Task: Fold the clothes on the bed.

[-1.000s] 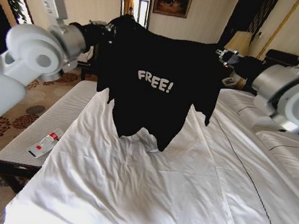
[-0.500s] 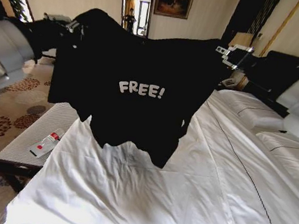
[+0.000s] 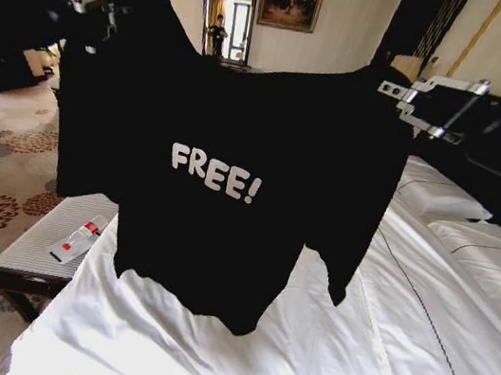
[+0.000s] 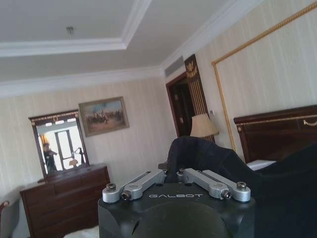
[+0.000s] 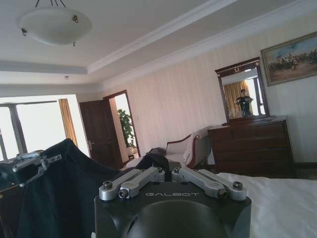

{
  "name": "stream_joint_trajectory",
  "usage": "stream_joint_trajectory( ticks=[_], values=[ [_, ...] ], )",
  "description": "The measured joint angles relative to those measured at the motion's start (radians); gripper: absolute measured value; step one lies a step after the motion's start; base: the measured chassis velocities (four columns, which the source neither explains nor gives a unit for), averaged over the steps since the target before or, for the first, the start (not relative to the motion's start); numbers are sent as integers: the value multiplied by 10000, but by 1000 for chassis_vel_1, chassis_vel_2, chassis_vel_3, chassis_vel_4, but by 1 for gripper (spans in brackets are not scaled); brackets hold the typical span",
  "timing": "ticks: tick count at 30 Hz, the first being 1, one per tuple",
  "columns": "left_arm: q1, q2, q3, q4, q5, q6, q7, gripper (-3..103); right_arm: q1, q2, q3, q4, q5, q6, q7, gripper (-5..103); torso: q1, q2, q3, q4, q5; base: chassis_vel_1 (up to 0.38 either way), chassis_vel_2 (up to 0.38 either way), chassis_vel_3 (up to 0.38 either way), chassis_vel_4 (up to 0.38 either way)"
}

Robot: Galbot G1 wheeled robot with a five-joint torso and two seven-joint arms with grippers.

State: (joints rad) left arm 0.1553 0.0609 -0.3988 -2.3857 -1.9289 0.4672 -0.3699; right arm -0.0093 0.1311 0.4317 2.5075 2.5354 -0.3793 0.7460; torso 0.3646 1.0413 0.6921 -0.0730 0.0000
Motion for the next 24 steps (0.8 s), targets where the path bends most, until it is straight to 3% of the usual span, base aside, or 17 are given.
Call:
stream_joint_trajectory(
  ticks=[6, 12, 14, 16, 18, 24],
  values=[
    [-417, 157, 177, -465, -796, 291, -319, 0, 338, -232, 150, -26, 876, 141, 449, 1, -1, 1, -2, -1, 2, 0, 0, 0, 0],
    [285, -222, 265, -782, -531, 441, -644, 0, -570, 355, 69, -42, 420, 268, 838, 1, -2, 1, -2, 0, 0, 0, 0, 0, 0],
    [1687, -1032, -360, -850, 664, 573, -757, 0, -1851, 821, -28, -58, -976, 431, 919, 1, 1, 1, 0, 0, 3, 0, 0, 0, 0],
    [2009, -1248, -412, -856, 963, 652, -793, 0, -2251, 930, -37, -62, -1306, 434, 911, 1, 0, 0, 0, -1, 2, 0, 0, 0, 0],
    [2856, -2125, -187, -854, 2031, 882, -989, 0, -4034, 1432, -122, -70, -2567, 387, 806, 1, 1, -1, 2, -3, 1, 0, 0, 0, 0],
    [3488, -3259, 873, -533, 3340, 1098, -1316, 0, -6451, 2486, -241, -94, -4690, -75, 220, 1, 0, -1, 1, 0, 3, 0, 0, 0, 0]
  ],
)
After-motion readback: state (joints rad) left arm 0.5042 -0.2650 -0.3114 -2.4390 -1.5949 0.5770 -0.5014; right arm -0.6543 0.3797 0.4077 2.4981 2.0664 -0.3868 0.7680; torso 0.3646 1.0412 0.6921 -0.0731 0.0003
